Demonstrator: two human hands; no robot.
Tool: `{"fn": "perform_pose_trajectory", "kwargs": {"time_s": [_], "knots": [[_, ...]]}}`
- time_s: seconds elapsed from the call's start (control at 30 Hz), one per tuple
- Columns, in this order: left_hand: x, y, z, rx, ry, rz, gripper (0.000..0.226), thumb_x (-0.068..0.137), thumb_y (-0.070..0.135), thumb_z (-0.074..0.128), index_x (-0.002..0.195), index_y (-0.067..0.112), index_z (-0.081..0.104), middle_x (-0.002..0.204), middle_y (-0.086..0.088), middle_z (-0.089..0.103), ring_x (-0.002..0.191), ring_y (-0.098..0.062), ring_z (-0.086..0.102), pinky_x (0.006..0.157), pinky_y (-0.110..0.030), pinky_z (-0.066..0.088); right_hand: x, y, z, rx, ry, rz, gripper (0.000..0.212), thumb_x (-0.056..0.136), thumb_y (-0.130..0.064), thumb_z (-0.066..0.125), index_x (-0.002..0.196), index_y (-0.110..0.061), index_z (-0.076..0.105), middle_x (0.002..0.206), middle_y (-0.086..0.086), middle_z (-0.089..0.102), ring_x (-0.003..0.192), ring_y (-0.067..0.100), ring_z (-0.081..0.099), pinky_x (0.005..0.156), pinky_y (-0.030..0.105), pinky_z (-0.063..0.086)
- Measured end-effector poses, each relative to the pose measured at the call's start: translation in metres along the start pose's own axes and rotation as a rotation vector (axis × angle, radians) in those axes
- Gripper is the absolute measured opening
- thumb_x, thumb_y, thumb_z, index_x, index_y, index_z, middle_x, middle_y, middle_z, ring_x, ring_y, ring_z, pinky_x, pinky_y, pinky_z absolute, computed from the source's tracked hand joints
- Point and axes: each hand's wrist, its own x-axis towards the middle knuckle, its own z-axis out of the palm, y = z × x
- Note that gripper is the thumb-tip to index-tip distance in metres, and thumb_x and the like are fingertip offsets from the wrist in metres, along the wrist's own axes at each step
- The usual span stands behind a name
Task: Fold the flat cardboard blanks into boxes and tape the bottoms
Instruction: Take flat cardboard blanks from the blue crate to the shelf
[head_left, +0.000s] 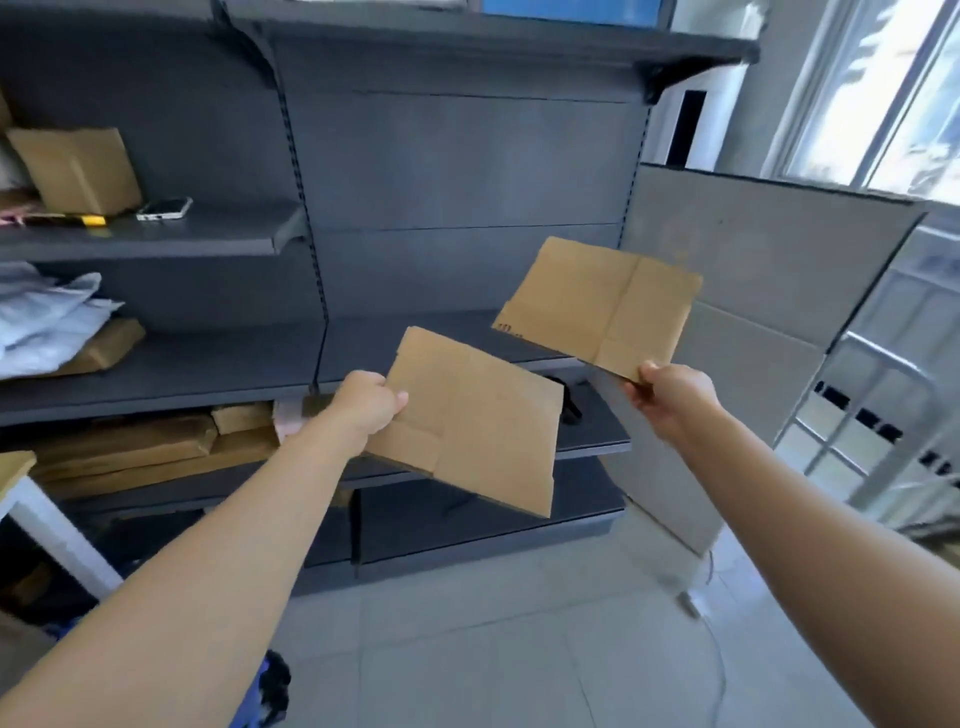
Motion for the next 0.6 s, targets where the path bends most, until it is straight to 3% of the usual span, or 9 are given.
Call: {"fn": "perform_pose_trajectory", "kwargs": {"time_s": [0.07, 0.33, 0.5, 0.6], "knots": [[0.03, 0.017, 0.013, -0.003, -0.019, 0.01, 0.042, 0.096, 0.018, 0.055, 0.134, 0.001, 0.05, 0.134, -0.01, 0.053, 0.12, -0.031, 0.05, 0.101, -0.039, 0.041, 0.021, -0.013, -0.006, 0.024, 0.05, -0.039, 0.011, 0.096, 0.001, 0.049, 0.107, -0.002, 0.048, 0.102, 0.014, 0.056, 0.07, 0.02, 0.06, 0.041, 0.016, 0.05], [0.147, 0.08, 0.076, 0.018, -0.134, 0.077, 0.03, 0.096, 0.019, 0.054, 0.12, 0.002, 0.058, 0.119, -0.013, 0.059, 0.098, -0.025, 0.053, 0.08, -0.034, 0.039, 0.117, -0.043, -0.009, -0.007, 0.206, -0.133, 0.012, 0.097, -0.003, 0.049, 0.108, -0.005, 0.046, 0.106, 0.017, 0.057, 0.066, 0.02, 0.061, 0.04, 0.015, 0.049], [0.207, 0.108, 0.128, 0.054, -0.182, 0.068, 0.029, 0.097, 0.02, 0.053, 0.118, 0.002, 0.058, 0.118, -0.013, 0.06, 0.096, -0.025, 0.053, 0.079, -0.034, 0.04, 0.186, -0.053, -0.014, 0.011, 0.249, -0.121, 0.026, 0.098, -0.004, 0.048, 0.124, 0.0, 0.046, 0.109, 0.019, 0.056, 0.066, 0.02, 0.06, 0.042, 0.015, 0.051], [0.241, 0.121, 0.153, 0.032, -0.186, 0.043, 0.034, 0.097, 0.02, 0.054, 0.126, 0.001, 0.054, 0.123, -0.013, 0.057, 0.102, -0.026, 0.053, 0.084, -0.035, 0.042, 0.229, -0.064, -0.011, -0.001, 0.228, -0.117, 0.024, 0.098, -0.003, 0.047, 0.122, -0.001, 0.046, 0.111, 0.019, 0.056, 0.063, 0.02, 0.063, 0.04, 0.015, 0.049]]}}
